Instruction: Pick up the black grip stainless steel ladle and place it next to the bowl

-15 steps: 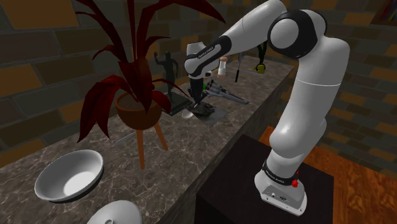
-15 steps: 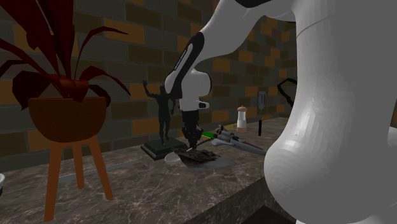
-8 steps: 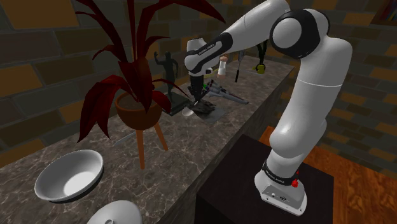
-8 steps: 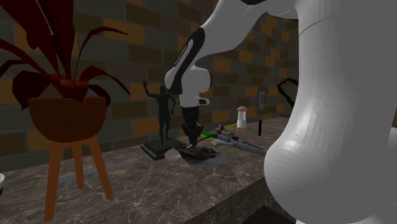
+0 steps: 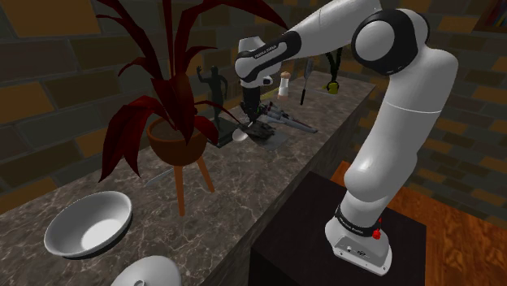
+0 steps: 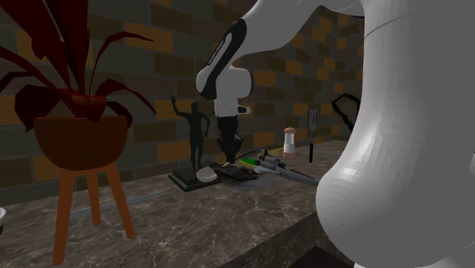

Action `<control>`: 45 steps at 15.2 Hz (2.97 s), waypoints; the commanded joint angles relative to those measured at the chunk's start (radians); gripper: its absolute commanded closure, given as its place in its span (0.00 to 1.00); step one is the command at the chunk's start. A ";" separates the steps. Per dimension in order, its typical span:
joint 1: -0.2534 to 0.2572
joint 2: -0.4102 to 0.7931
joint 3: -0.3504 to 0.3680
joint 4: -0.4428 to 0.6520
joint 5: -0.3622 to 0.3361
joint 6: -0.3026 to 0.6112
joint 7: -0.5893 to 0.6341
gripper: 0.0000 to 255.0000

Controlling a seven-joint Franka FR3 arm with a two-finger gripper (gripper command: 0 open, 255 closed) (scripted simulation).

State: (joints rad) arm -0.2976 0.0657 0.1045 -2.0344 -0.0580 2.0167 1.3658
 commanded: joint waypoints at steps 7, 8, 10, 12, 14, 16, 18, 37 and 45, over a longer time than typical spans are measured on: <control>0.000 -0.035 0.000 0.068 0.006 -0.103 -0.008 1.00; 0.000 -0.039 0.000 0.078 0.007 -0.116 -0.009 1.00; 0.000 -0.045 0.000 0.098 0.008 -0.142 -0.011 1.00; 0.000 -0.050 0.000 0.119 0.009 -0.168 -0.012 1.00; 0.000 -0.054 0.000 0.140 0.010 -0.194 -0.013 1.00; 0.000 -0.058 0.000 0.163 0.010 -0.221 -0.015 1.00; 0.012 -0.054 0.012 0.180 0.012 -0.235 0.008 1.00; 0.270 0.238 0.195 0.557 -0.035 -0.344 0.443 1.00; 0.436 0.495 0.224 0.938 -0.104 -0.479 0.596 1.00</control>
State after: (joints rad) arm 0.1170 0.5313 0.3262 -1.1462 -0.1539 1.5588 1.9442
